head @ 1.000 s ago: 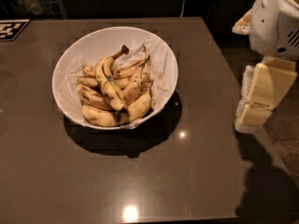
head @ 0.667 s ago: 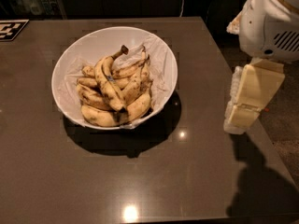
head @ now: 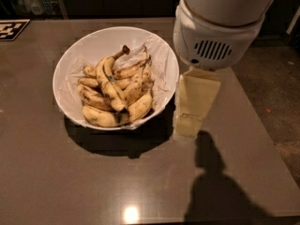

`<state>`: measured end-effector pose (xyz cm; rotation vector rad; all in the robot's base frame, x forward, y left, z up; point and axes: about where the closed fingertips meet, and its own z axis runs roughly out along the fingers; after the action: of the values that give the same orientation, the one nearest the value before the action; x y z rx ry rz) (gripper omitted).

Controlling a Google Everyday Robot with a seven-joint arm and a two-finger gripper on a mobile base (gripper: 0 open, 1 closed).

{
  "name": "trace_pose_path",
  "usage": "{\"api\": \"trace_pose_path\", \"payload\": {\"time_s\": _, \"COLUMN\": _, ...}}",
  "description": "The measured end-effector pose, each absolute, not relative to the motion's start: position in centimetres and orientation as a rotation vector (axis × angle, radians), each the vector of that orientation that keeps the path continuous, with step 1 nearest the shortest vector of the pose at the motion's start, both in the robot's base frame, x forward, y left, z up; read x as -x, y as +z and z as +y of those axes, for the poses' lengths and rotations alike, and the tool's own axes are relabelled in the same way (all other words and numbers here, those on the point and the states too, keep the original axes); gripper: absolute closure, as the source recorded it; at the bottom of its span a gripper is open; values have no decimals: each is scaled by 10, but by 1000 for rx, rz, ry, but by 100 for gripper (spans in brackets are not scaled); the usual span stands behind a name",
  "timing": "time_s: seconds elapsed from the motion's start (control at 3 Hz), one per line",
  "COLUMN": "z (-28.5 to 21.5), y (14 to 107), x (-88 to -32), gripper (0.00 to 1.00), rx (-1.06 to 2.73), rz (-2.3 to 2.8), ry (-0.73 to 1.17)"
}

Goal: Pick banana from white bowl

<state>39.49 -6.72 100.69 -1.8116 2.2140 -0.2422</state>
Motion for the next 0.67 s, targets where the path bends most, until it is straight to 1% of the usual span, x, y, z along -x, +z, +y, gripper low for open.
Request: {"api": "trace_pose_path", "payload": {"time_s": 0.67, "z": -67, "y": 1007, "x": -395, "gripper": 0, "rx": 1811, "rz": 2214, "ry": -242}}
